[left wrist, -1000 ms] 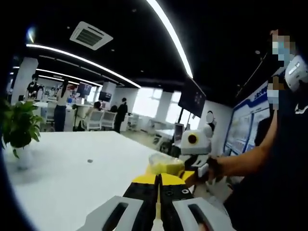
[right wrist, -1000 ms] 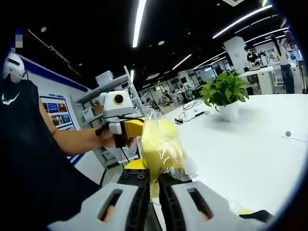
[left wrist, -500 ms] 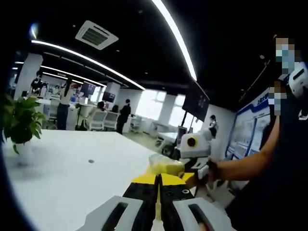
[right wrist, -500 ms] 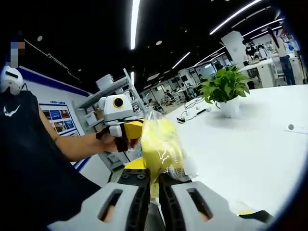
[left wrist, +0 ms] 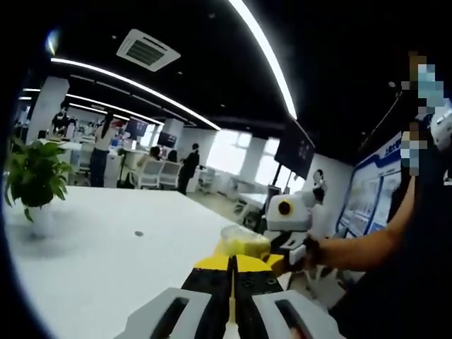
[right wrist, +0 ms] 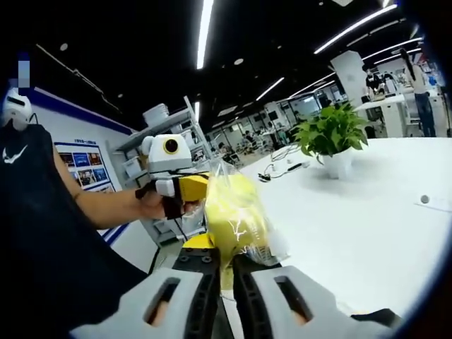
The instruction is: Compare the silicone blocks by pressing each to a similar depth, holding the contact briefly, and releasing to observe deformation and rebound differences across the visible hardness samples.
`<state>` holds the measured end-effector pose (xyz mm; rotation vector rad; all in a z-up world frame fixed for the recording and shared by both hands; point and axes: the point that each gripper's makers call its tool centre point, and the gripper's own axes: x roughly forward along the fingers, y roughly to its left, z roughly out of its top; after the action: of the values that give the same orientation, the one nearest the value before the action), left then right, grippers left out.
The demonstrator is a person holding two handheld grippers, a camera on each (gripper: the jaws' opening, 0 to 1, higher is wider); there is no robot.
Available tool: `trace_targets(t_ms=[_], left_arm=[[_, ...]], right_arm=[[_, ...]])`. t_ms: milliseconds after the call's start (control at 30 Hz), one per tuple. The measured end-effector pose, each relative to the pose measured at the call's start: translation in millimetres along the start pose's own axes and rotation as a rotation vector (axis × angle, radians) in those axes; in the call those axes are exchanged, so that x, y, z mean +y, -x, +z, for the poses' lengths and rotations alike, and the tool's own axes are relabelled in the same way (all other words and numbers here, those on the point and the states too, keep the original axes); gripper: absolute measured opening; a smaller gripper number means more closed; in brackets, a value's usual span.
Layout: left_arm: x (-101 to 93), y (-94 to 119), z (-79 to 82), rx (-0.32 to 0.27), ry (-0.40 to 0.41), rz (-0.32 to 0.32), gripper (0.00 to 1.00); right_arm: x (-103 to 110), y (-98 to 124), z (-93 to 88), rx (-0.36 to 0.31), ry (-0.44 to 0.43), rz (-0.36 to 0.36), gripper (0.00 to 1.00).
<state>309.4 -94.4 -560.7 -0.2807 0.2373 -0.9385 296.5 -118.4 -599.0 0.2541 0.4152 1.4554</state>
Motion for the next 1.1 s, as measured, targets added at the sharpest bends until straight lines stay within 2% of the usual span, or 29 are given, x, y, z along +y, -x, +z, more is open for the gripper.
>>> trace_targets(t_ms=[33,100,200,300,333,400,467,633,800,900,1000,1033,1100], left_arm=[[-0.6,1,2.1,-0.008,0.001,0.0,0.0],[-2.4,2,7.3,-0.026,0.005,-0.004,0.0],[-2.8,5,10.9,-0.022,0.002,-0.005,0.0],[1.7,7,8.4,-0.011,0.027,0.007,0.0],[1.2,8,7.4,-0.011,0.068,0.001,0.0],[2.2,9,6.8,-0.019,0.096,-0.028,0.0],[2.5,7,7.0,-0.015,0.098,-0.031,0.0],[-0.4,2,14.5,-0.021,0.075,-0.059,0.0],[-3.6,-4,21.8,-0.039,0.078,-0.087,0.0],[-4.1,-6,27.2,-0.052,0.092,-0.107,0.0],[-3.4,-7,30.4,-0.065,0.104,-0.117,0.0],[-2.8,-8,30.8,-0.066,0.108,-0.118,0.0],[-2.3,-9,31.2,-0.066,0.112,-0.12,0.0]], right_arm=[[1,1,2.4,-0.011,0.004,0.0,0.02],[2,1,9.4,-0.044,0.096,-0.008,0.03],[2,-1,10.5,-0.054,0.134,-0.017,0.05],[1,-5,8.9,-0.041,0.111,-0.023,0.06],[2,-6,8.2,-0.039,0.118,-0.028,0.06],[3,-5,8.2,-0.041,0.129,-0.03,0.07],[2,-4,7.1,-0.038,0.13,-0.036,0.07],[-4,0,12.2,-0.087,0.125,-0.047,0.09],[-10,-1,18.8,-0.116,0.11,-0.067,0.16],[-8,-4,19.1,-0.117,0.147,-0.074,0.3],[-15,-3,20.6,-0.134,0.21,-0.13,0.56],[-16,-2,21.2,-0.14,0.217,-0.142,0.68],[-26,2,25.5,-0.164,0.231,-0.215,0.84]])
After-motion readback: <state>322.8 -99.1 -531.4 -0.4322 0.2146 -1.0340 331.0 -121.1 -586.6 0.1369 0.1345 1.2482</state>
